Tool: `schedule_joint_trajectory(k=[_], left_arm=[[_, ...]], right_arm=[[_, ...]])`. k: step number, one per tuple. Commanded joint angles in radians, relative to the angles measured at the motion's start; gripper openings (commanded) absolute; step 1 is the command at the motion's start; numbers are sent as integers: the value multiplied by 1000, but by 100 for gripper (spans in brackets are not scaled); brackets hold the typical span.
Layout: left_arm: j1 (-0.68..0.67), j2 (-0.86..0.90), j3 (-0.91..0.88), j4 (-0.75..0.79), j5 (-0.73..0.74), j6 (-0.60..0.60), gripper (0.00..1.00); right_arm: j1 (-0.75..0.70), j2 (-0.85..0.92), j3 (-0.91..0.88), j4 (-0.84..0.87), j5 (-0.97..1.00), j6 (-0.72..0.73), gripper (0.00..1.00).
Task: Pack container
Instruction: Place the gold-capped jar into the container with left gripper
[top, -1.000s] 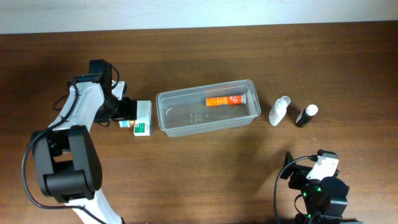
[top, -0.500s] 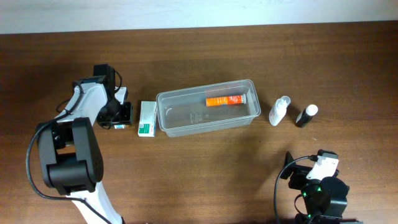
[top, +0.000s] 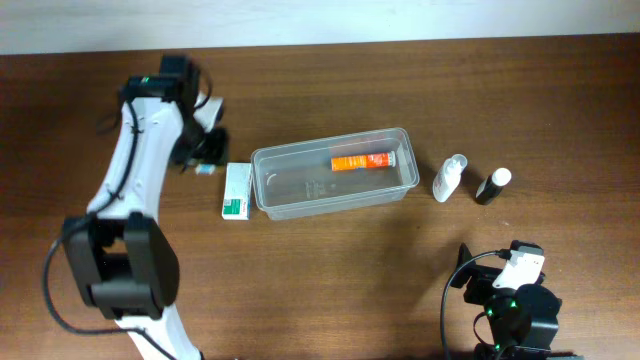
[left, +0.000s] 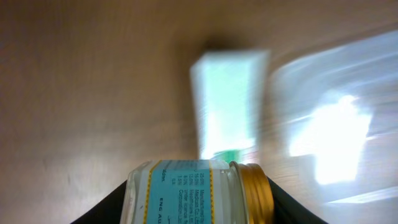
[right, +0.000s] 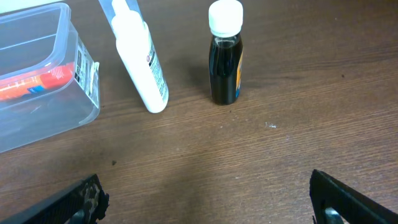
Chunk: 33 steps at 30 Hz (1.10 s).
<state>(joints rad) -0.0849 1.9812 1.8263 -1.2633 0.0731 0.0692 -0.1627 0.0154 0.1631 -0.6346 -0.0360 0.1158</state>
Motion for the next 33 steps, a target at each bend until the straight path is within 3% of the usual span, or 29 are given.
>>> schedule_joint_trajectory(k=[1,7,13,19,31,33], left_arm=[[-133,-114,88,26,69,-59,48],[-325,-77,86,88,63,-229,42],[-429,53,86,107,58,-355,42],[-441,208,86,163,34,-504,42],[-438,299,86,179,-159,-610,43],[-438,301,86,182,-191,-646,50]], right_arm=[[5,-10,-6,3,-9,-4,98],[5,-10,-6,3,-9,-4,98],[5,-10,-6,3,-9,-4,98],[6,-10,-6,3,-9,-4,98],[5,-10,-6,3,-9,-3,99],[5,-10,-6,3,-9,-4,98]])
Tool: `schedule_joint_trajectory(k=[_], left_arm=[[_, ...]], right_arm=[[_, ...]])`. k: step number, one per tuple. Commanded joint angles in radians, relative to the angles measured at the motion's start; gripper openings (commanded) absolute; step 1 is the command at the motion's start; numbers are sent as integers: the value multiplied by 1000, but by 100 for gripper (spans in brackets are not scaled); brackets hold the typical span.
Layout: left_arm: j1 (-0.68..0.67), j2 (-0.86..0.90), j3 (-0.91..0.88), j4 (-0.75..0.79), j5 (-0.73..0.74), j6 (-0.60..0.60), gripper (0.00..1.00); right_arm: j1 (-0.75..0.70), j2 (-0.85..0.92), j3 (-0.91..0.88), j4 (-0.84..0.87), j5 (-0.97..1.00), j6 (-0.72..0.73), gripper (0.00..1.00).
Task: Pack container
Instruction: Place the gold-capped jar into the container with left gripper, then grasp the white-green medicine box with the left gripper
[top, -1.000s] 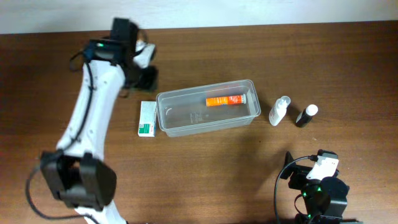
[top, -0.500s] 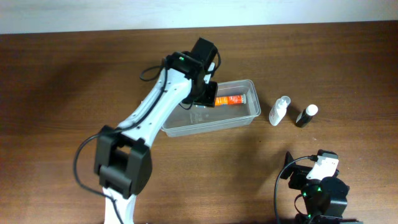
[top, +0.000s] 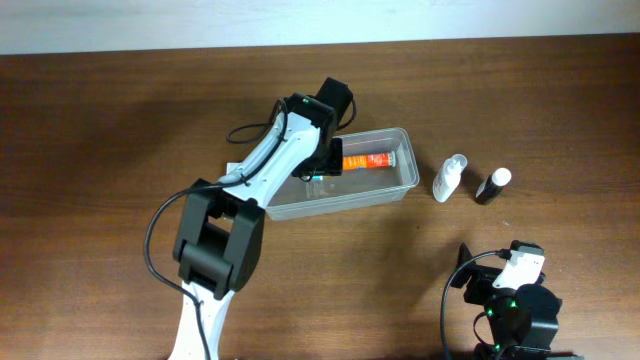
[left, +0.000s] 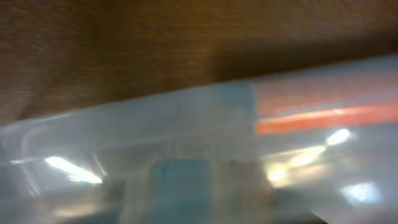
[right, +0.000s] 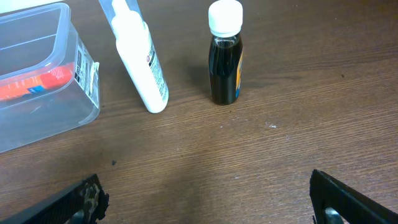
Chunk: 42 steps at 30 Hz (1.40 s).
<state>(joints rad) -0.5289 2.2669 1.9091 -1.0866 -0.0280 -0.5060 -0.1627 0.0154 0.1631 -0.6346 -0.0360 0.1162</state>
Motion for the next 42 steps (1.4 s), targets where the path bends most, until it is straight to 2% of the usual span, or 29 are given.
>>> schedule_joint_trajectory(k=[1,3,7,8,15,19,20,21,22,23,25,26,28,29,30,31,32,35,37,39,42], left_arm=[[6,16,3,16,-99,-85,52],[6,16,3,48,-100,-85,55],[5,16,3,62,-78,-85,76],[5,16,3,62,-58,-85,79],[8,4,3,53,35,-84,79],[10,-80,5,20,85,-22,80],[10,-144,5,6,85,16,86],[10,-171,5,5,85,32,87],[11,-237,5,6,85,46,99],[13,-279,5,9,84,61,99],[29,-374,5,-23,76,223,99],[40,-406,5,-53,44,248,96],[75,-469,5,-162,-115,246,84],[103,-487,5,-235,-218,237,83],[129,-487,5,-289,-258,206,87],[146,-485,2,-315,-260,195,87],[174,-478,-10,-343,-249,176,93],[257,-458,-92,-335,-176,174,96],[312,-442,-172,-273,-127,189,99],[369,-423,-275,-168,-29,274,99],[418,-397,-370,-83,39,326,99]], right_arm=[[5,-10,-6,3,-9,-4,98],[5,-10,-6,3,-9,-4,98],[6,-10,-6,3,-9,-4,98],[6,-10,-6,3,-9,-4,98],[5,-10,-6,3,-9,-4,98],[5,-10,-6,3,-9,-4,99],[5,-10,-6,3,-9,-4,98],[5,-10,-6,3,-9,-4,99],[5,-10,-6,3,-9,-4,98],[5,-10,-6,3,-9,-4,98],[6,-10,-6,3,-9,-4,98],[6,-10,-6,3,-9,-4,98],[5,-10,-6,3,-9,-4,98],[5,-10,-6,3,-9,-4,98],[5,-10,-6,3,-9,-4,98],[5,-10,-6,3,-9,-4,98],[6,-10,-6,3,-9,-4,98],[6,-10,-6,3,-9,-4,98],[5,-10,-6,3,-9,-4,98],[6,-10,-6,3,-9,-4,98],[5,-10,-6,3,-9,-4,98]])
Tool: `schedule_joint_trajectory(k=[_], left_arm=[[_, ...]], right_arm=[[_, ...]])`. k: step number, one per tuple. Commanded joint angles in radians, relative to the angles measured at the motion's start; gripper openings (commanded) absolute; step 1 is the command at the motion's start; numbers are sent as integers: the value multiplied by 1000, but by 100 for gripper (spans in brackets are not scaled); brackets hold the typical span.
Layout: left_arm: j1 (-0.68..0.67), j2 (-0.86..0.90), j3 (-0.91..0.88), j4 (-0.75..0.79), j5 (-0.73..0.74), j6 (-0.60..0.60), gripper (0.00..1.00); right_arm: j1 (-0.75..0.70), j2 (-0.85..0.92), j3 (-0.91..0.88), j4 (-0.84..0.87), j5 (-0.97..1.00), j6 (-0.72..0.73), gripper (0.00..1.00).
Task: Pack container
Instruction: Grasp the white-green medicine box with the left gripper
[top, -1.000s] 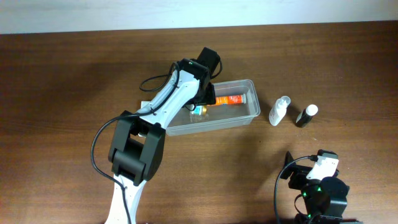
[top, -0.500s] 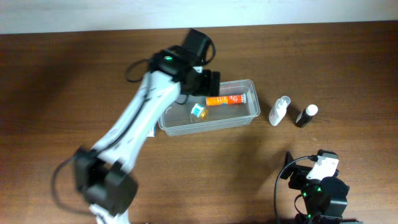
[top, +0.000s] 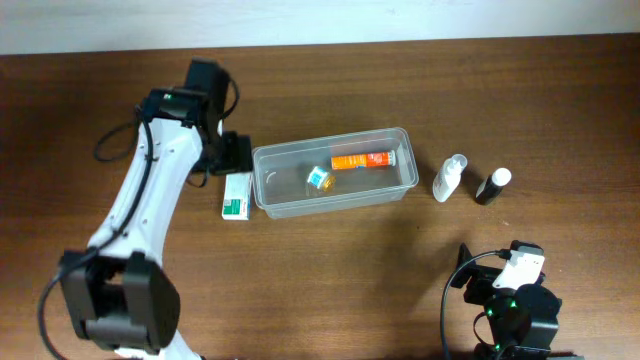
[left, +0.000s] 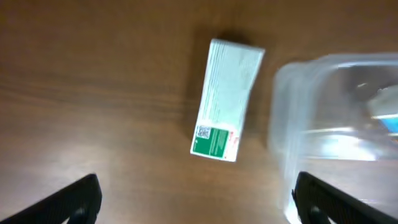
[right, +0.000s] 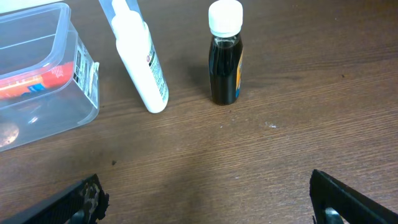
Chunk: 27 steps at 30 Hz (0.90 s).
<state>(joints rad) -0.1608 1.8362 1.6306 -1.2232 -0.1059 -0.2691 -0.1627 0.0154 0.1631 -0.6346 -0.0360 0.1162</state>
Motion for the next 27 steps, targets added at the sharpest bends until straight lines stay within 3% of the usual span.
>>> schedule_joint_trajectory(k=[1,4,14,17,18,21,23,27], left_arm=[[66,50,-121,83,145,122,99],[93,105,-180,146,243,239,99],[94,267,-184,251,238,378,96],[95,285,-184,262,237,375,75],[95,285,-184,265,237,375,64],[98,284,-175,265,237,369,52],[103,278,-154,245,237,351,36],[111,235,-95,185,237,349,34]], right_arm=[[5,-10,-6,3,-9,-4,98],[6,-10,-6,3,-9,-4,98],[5,-10,-6,3,-9,-4,98],[5,-10,-6,3,-9,-4,98],[6,-10,-6,3,-9,-4,98],[5,-10,-6,3,-9,-4,98],[5,-10,-6,3,-9,-4,98],[6,-10,-6,3,-9,-4,98]])
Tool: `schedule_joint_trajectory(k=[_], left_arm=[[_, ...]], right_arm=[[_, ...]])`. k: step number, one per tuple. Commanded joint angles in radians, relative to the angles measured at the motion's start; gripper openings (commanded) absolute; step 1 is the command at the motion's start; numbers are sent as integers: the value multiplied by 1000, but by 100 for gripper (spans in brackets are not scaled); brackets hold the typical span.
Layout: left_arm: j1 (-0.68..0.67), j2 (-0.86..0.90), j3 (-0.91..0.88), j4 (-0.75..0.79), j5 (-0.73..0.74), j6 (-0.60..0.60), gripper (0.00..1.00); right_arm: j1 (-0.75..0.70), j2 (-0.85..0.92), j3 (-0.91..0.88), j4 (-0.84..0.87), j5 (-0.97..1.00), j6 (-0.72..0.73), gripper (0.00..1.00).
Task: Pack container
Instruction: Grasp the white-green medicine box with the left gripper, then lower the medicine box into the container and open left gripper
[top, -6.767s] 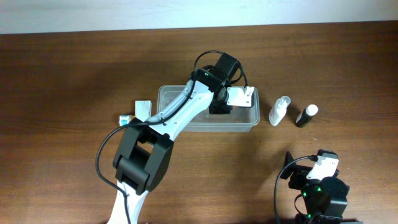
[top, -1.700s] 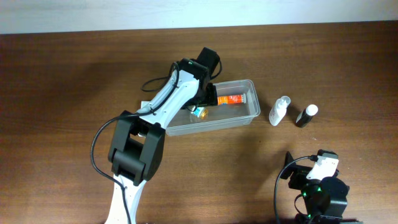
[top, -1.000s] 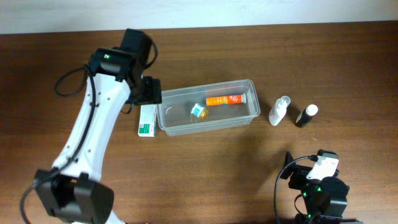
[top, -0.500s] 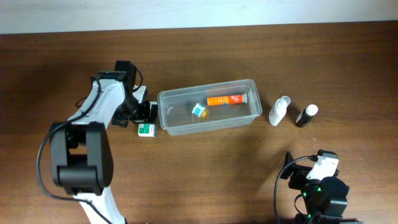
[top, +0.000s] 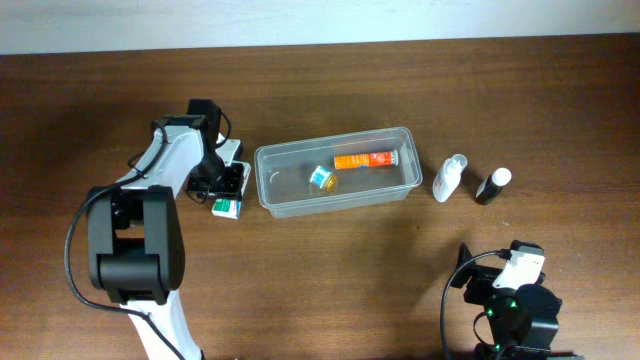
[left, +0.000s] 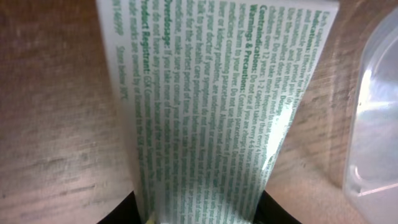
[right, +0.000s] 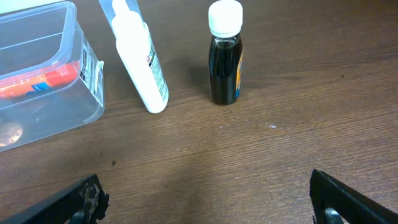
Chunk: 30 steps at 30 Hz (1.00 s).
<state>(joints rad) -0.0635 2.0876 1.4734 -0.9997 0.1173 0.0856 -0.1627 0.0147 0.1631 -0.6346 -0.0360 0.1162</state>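
Note:
The clear plastic container (top: 330, 207) lies mid-table and holds an orange tube (top: 363, 160) and a small gold-lidded jar (top: 320, 178). Just left of it lies a white and green box (top: 228, 206). My left gripper (top: 225, 182) is down over that box. In the left wrist view the box (left: 211, 99) fills the frame, and the left gripper (left: 193, 214) is shut on its two sides. The container's corner (left: 373, 124) is right beside it. My right gripper (right: 208, 199) stands open over bare wood at the front right.
A white squeeze bottle (top: 449, 178) and a dark bottle with a white cap (top: 493, 185) stand right of the container; the right wrist view shows the same white bottle (right: 140, 59) and dark bottle (right: 225, 56). The right arm's base (top: 510, 300) sits at the front edge.
My left gripper was open above the box and is now down on it and shut on its sides. The container has shifted slightly to the right. The right arm has not moved.
My left gripper first held the small jar left of the container, with only the orange tube inside. Then it was over the container. Later the jar lay inside and the gripper hung open above the white and green box. Now it grips that box.

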Motion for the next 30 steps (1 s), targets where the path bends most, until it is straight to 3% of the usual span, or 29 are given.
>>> schedule_joint_trajectory(k=[1,7,10,14,21,25,30], left_arm=[[14,-29,72,-47,13,-6,34],[-5,-249,219,-154,18,2,35],[-51,-344,224,-149,22,90,35],[-175,-390,223,-149,21,339,35],[-321,-308,218,-115,17,663,35],[-338,-228,218,-97,18,867,40],[-337,-138,218,-63,17,1018,44]], right_arm=[[6,-9,-6,3,-9,-4,98],[5,-9,-6,3,-9,-4,98],[6,-9,-6,3,-9,-4,98],[5,-9,-6,3,-9,-4,98],[5,-9,-6,3,-9,-4,98],[5,-9,-6,3,-9,-4,99],[5,-9,-6,3,-9,-4,99]])
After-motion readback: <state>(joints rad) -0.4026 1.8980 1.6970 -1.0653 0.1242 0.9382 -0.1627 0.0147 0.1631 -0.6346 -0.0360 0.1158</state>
